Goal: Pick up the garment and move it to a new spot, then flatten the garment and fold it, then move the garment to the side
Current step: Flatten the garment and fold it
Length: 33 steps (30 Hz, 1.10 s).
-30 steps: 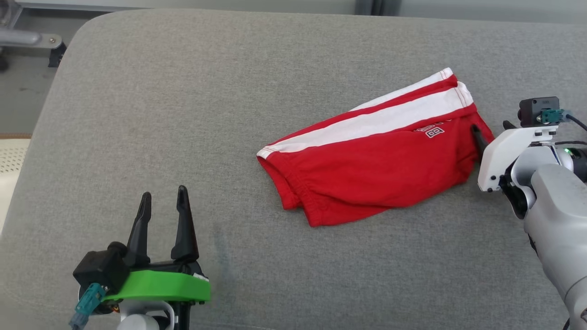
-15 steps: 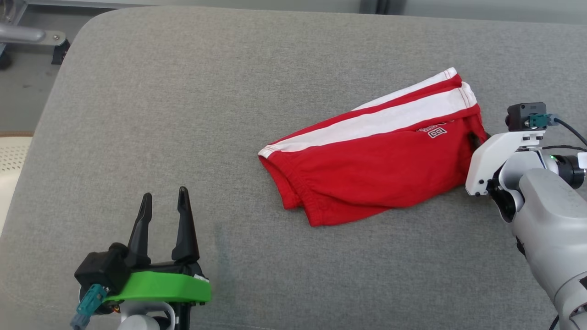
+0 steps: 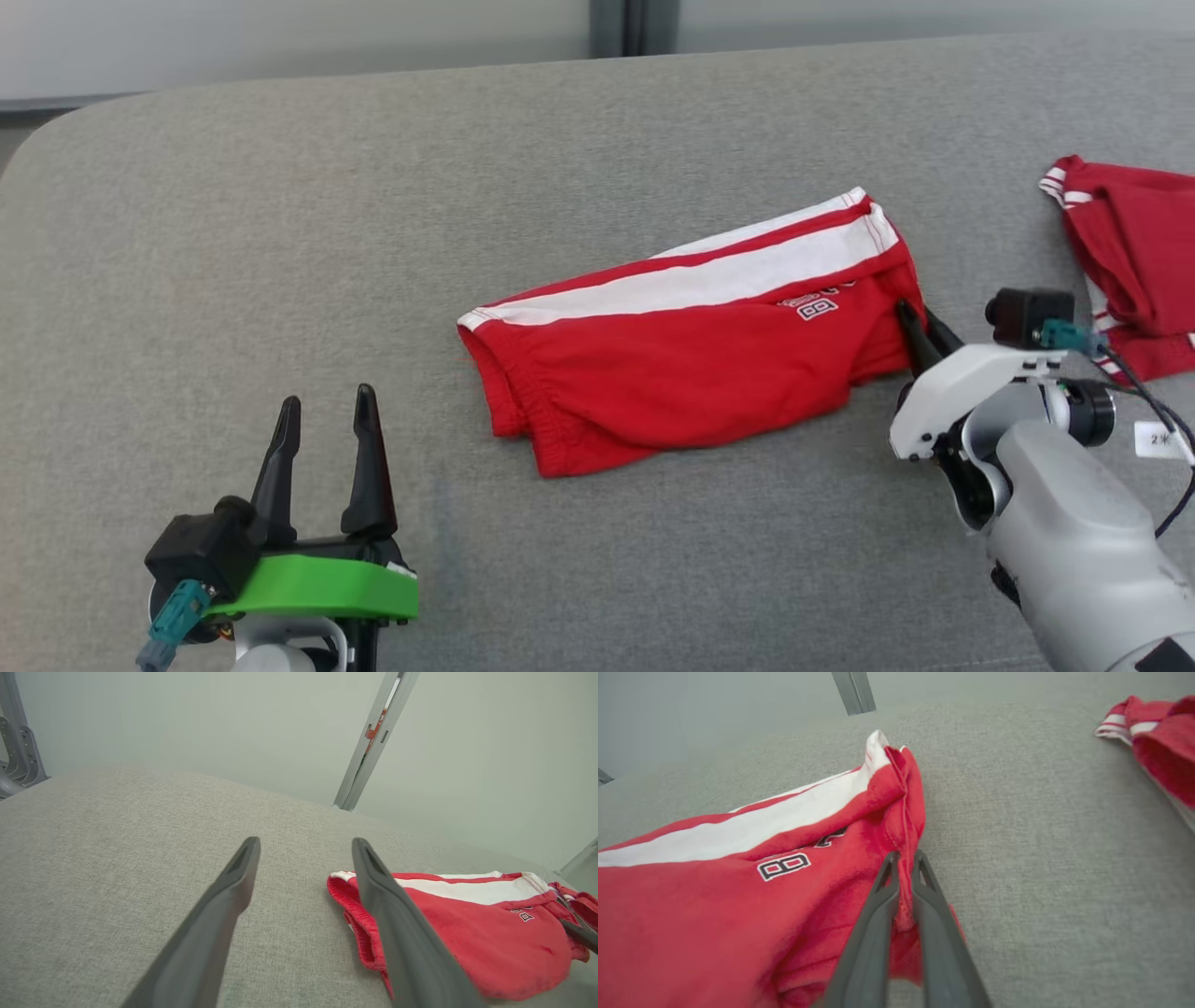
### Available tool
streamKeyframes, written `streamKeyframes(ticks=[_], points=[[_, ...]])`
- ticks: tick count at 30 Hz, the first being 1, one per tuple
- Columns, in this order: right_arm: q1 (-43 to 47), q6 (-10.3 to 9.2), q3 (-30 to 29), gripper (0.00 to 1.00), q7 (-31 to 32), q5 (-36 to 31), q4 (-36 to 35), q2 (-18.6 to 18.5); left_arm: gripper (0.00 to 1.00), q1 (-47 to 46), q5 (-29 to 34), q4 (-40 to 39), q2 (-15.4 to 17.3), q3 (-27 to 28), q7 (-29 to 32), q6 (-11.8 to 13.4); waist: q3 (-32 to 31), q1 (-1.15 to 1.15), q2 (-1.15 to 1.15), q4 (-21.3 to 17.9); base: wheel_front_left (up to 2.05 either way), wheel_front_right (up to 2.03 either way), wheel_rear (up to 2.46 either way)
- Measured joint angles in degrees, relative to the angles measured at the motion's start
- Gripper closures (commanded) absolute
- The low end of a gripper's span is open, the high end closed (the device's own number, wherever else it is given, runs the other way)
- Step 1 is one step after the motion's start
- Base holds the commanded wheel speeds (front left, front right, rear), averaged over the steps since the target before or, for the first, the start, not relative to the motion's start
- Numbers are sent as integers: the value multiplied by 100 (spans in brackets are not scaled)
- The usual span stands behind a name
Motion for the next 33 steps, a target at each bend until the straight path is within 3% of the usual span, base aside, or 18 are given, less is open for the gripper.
streamKeyframes(ticks=[7, 14, 22, 28, 33], points=[[784, 0, -459, 100, -220, 167, -589, 243, 0, 81, -9, -80, 62, 22, 38, 48, -110, 0, 0, -532, 0, 0, 0], [1215, 0, -958, 100, -250, -149, -1040, 503, 0, 80, -10, -102, 78, -33, 76, 54, -195, 0, 0, -797, 0, 0, 0], [1276, -1, -994, 100, -189, -642, -1842, 698, 0, 87, -11, -118, 68, -69, 79, 77, -274, 0, 0, -532, 0, 0, 0], [1380, -1, -445, 100, 291, -779, -2643, 905, 0, 126, -42, -108, 37, -109, 77, 98, -370, 0, 0, -197, 0, 0, 0], [1416, -1, 47, 100, 591, -632, -2860, 993, 0, 162, -53, -88, 14, -140, 70, 98, -433, 0, 0, 120, 0, 0, 0]])
